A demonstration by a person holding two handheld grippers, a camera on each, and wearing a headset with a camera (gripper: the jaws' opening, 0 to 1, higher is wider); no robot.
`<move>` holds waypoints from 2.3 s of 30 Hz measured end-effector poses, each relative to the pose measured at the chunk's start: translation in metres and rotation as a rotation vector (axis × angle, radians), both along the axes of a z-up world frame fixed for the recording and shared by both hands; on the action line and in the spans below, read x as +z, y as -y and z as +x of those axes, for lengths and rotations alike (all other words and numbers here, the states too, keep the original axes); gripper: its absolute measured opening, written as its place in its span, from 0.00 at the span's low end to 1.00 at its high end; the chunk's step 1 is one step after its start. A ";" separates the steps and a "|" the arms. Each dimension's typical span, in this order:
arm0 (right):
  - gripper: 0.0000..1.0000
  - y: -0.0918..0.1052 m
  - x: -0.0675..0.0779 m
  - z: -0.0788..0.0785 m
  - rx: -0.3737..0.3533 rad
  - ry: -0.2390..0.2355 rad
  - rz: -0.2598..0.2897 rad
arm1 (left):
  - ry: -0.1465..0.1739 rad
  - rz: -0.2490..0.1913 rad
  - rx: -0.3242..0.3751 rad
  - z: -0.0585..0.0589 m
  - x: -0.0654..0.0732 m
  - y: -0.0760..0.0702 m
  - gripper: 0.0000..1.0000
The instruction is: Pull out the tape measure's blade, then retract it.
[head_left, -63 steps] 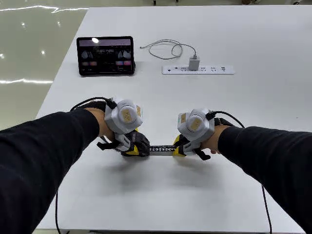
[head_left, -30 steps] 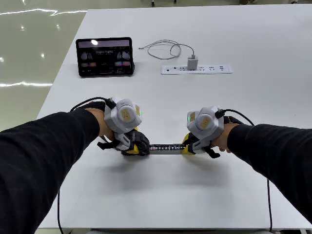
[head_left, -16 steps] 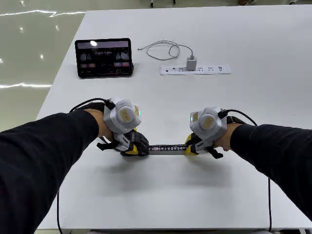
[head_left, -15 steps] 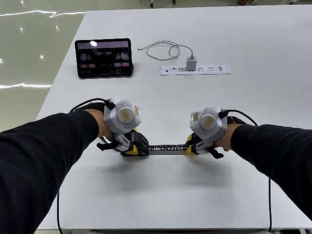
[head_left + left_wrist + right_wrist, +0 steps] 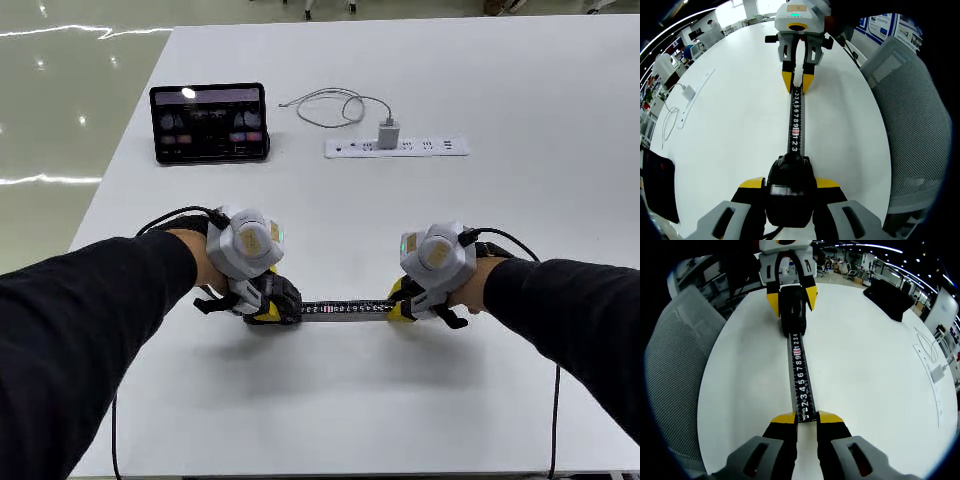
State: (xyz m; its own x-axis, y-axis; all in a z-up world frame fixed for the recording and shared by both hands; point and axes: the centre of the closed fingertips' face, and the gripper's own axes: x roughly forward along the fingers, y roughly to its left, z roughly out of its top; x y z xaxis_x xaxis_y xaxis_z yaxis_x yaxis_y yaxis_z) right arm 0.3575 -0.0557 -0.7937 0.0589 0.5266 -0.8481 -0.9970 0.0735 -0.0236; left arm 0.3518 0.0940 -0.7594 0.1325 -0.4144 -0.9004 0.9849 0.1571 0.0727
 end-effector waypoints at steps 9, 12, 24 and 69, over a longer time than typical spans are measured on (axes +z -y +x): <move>0.09 0.006 0.001 -0.001 0.000 0.003 -0.002 | -0.002 0.003 -0.001 0.002 -0.003 0.000 0.31; 0.09 0.008 0.000 0.000 -0.003 0.002 -0.003 | -0.003 0.002 0.000 0.002 -0.003 0.000 0.31; 0.09 0.015 0.000 0.001 -0.013 -0.003 0.001 | -0.003 0.001 -0.001 0.002 -0.003 -0.001 0.31; 0.09 0.048 0.001 0.001 -0.047 -0.015 -0.007 | 0.004 0.013 -0.001 -0.001 -0.001 0.000 0.31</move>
